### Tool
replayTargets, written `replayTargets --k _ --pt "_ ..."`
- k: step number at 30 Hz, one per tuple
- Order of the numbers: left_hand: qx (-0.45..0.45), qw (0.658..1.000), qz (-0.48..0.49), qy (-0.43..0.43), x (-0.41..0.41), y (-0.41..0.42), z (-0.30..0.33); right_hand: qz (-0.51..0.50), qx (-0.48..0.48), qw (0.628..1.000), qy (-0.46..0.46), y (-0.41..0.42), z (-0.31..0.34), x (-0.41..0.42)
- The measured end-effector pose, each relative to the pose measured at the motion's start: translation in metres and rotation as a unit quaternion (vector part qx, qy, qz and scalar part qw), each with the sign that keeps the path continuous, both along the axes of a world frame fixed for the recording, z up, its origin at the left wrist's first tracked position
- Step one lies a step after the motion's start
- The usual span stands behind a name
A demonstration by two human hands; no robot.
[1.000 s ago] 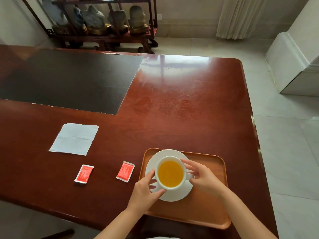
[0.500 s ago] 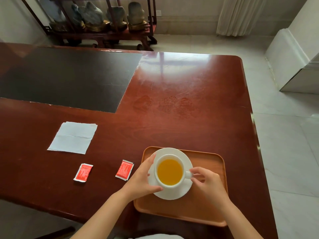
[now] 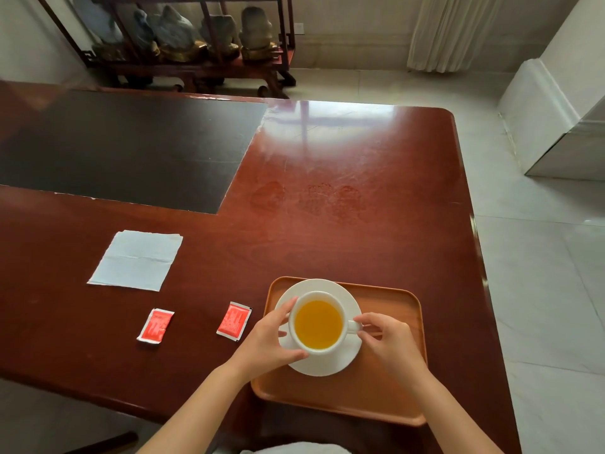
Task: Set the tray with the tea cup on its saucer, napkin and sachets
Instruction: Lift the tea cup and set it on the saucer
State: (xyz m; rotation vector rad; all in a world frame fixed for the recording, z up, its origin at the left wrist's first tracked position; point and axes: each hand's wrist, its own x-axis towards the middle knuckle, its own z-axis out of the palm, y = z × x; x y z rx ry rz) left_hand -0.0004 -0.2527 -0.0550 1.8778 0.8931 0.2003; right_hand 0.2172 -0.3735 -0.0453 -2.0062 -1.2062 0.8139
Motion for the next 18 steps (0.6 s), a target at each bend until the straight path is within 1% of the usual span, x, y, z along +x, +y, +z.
replayTargets --k 15,18 --pt "0.012 1.000 -0.012 0.022 -0.0051 0.0043 -0.0006 0.019 -0.021 1.000 0.004 -0.0020 0.0031 -0.0017" --pt "0.033 0.999 -0.007 0.030 -0.0071 0.0024 0.0038 0.020 -0.028 0.999 -0.030 0.0000 0.0076 -0.0018"
